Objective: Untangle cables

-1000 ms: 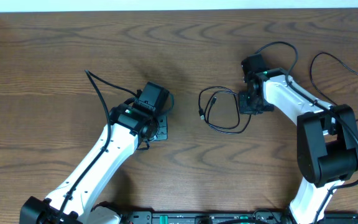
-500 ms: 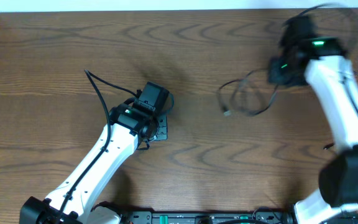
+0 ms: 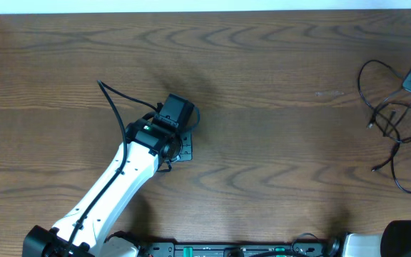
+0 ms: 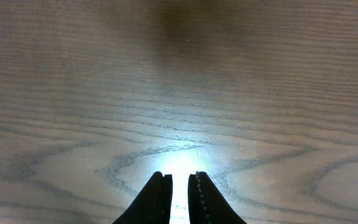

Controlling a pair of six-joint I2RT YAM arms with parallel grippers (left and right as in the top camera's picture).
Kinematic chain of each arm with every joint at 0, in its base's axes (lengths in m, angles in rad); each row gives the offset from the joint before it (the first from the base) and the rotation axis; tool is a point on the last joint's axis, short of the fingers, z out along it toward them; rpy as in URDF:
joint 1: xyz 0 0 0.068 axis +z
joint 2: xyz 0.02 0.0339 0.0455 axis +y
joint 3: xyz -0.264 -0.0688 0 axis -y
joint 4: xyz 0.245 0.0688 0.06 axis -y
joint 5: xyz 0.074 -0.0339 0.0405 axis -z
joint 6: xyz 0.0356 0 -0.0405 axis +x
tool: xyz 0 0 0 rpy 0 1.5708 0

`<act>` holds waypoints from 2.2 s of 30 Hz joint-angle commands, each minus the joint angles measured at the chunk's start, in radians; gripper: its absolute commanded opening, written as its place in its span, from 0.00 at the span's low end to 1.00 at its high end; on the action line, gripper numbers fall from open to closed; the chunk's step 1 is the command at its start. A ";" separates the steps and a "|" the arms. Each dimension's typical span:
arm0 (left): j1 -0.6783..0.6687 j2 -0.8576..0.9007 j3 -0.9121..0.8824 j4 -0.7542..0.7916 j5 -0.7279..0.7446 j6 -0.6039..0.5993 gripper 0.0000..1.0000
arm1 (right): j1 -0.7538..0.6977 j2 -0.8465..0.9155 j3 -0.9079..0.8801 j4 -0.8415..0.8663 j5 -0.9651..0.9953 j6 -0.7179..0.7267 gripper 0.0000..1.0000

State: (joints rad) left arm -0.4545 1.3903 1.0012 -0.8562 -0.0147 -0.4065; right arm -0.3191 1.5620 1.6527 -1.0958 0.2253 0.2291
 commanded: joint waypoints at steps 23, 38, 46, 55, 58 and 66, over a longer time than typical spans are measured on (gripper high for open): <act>0.013 -0.006 0.175 0.029 -0.020 0.126 0.72 | 0.174 0.041 -0.027 -0.109 -0.578 -0.388 0.75; 0.308 -0.023 0.181 -0.430 0.045 0.153 0.88 | 0.430 -0.006 -0.441 -0.034 -0.400 -0.189 0.95; 0.309 -0.378 0.009 -0.293 0.053 0.193 0.88 | 0.430 -0.380 -0.689 0.155 -0.381 -0.155 0.99; 0.309 -0.917 -0.111 -0.179 0.052 0.177 0.88 | 0.430 -0.829 -0.826 0.223 -0.359 -0.155 0.99; 0.309 -1.002 -0.111 -0.188 0.052 0.177 0.88 | 0.430 -0.894 -0.826 0.220 -0.359 -0.155 0.99; 0.309 -1.065 -0.111 -0.235 0.052 0.177 0.88 | 0.430 -0.935 -0.826 0.220 -0.359 -0.155 0.99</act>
State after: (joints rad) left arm -0.1474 0.3256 0.8986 -1.0775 0.0319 -0.2352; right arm 0.1070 0.6308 0.8349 -0.8742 -0.1406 0.0612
